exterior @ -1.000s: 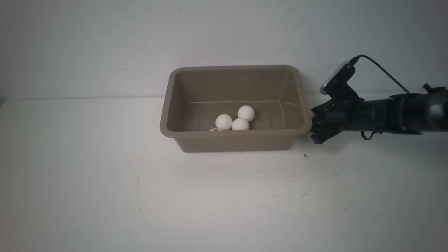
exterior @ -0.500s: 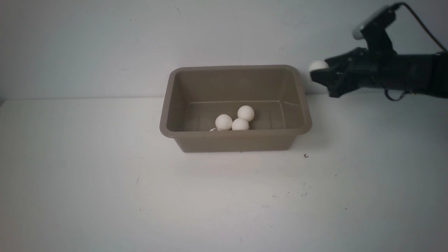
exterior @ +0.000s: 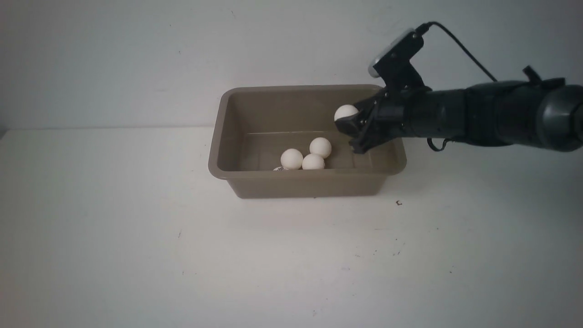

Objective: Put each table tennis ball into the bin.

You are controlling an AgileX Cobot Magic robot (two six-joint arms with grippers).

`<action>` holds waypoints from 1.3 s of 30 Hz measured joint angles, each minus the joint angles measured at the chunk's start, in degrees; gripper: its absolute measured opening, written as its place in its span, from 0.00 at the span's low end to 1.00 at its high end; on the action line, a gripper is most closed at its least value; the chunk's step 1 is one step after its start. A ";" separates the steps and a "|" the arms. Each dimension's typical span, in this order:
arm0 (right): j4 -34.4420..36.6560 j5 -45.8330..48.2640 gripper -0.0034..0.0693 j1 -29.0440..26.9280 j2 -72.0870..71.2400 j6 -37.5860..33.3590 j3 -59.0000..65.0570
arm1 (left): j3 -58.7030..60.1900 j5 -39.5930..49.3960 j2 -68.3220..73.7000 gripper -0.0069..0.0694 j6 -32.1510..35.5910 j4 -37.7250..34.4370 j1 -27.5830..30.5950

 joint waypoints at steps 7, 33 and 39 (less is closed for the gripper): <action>1.55 1.22 0.53 0.00 3.87 0.00 0.00 | 0.00 0.00 0.00 0.40 0.00 0.00 0.00; -1.11 -1.92 0.26 -2.28 -12.73 0.42 0.72 | 0.00 0.00 0.00 0.40 -0.46 -1.10 0.00; 0.61 -4.48 0.04 -11.25 -27.28 -1.24 12.59 | 0.00 0.00 0.00 0.40 -0.46 -1.10 0.00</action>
